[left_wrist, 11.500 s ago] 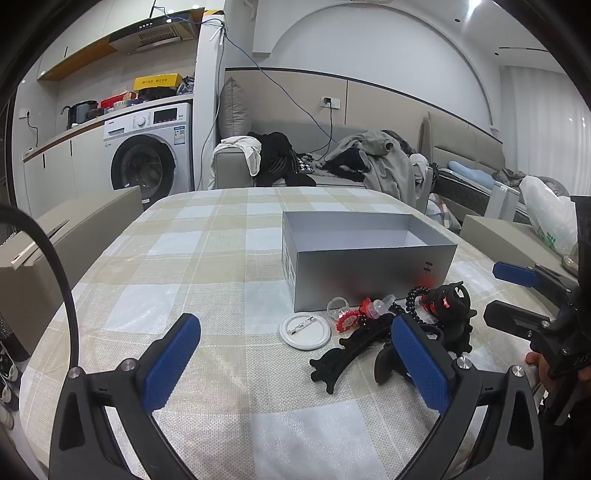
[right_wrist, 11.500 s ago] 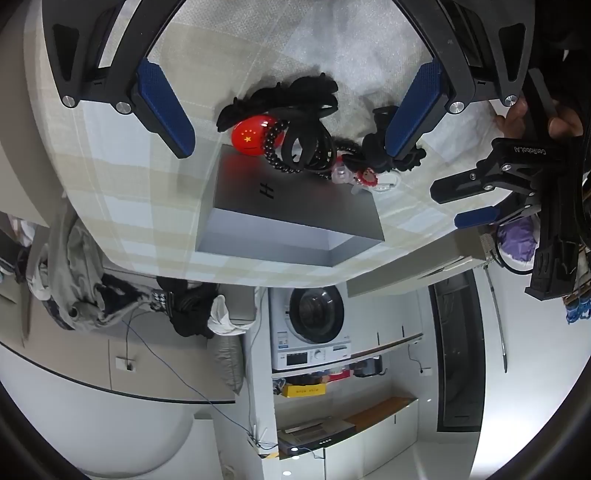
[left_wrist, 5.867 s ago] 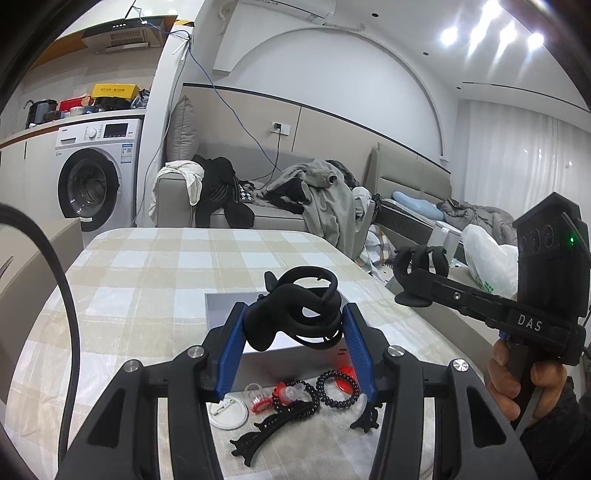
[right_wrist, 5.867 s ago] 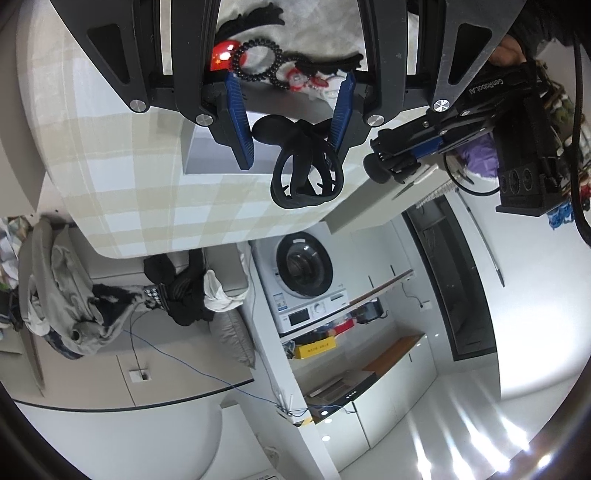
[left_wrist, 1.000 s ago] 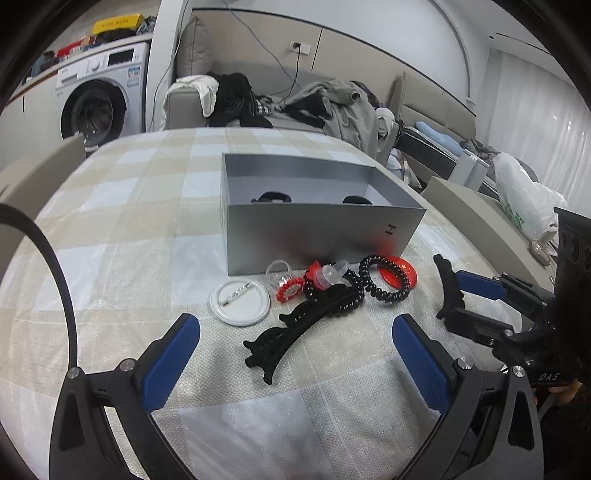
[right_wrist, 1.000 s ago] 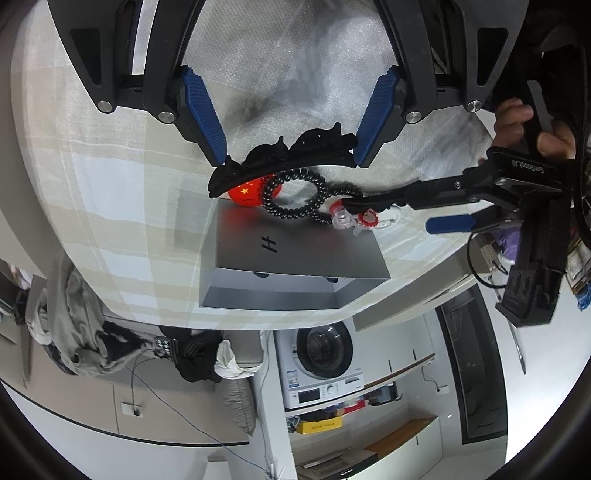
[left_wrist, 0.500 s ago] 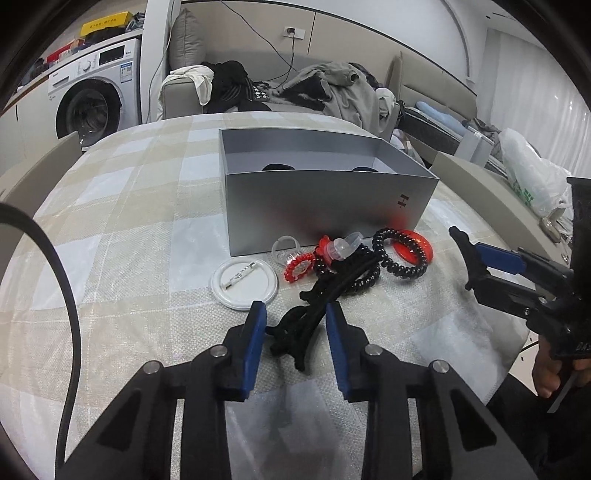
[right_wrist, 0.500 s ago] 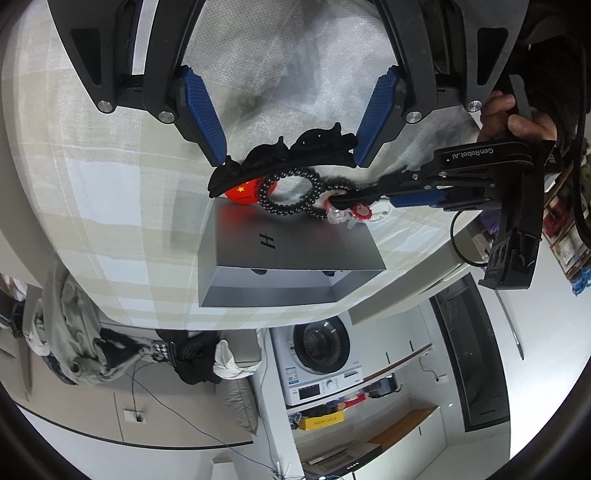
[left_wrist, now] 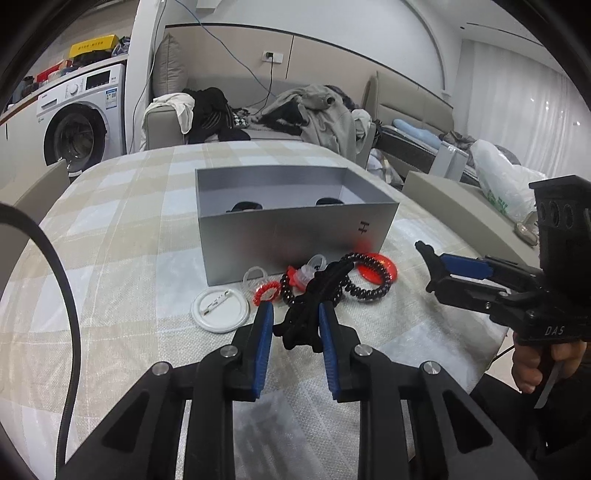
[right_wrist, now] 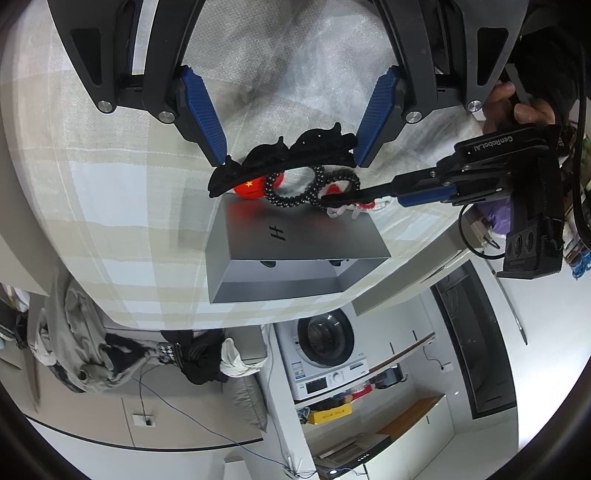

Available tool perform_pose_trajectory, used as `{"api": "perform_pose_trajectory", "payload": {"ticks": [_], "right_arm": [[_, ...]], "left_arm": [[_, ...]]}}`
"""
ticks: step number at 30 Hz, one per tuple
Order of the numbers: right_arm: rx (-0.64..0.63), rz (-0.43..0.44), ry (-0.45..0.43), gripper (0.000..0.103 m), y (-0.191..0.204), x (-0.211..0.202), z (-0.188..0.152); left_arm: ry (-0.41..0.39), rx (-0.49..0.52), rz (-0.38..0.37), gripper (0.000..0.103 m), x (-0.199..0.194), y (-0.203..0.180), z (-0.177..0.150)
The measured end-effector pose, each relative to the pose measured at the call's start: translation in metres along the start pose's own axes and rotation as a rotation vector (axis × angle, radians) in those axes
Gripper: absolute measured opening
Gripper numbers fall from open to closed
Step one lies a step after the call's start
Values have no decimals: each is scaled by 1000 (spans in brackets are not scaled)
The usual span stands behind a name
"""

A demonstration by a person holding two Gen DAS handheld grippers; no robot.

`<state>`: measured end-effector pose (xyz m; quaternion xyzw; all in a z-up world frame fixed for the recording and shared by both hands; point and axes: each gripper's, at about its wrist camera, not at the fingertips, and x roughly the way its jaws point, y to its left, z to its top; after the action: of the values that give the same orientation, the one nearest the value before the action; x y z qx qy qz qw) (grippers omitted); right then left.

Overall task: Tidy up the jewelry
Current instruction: 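Lift both held black clips and carry them over the gray box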

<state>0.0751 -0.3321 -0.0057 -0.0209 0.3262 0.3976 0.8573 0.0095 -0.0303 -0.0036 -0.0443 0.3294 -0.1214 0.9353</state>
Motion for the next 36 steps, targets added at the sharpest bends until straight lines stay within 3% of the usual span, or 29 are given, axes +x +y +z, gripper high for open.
{"api": "perform_pose_trajectory", "payload": {"ticks": [16, 36], "right_arm": [[17, -4, -82, 71, -2, -12, 8], [0, 47, -195, 71, 6, -17, 59]], "left_arm": [[-86, -27, 2, 19, -9, 2, 10], [-202, -49, 56, 19, -13, 6, 54]]}}
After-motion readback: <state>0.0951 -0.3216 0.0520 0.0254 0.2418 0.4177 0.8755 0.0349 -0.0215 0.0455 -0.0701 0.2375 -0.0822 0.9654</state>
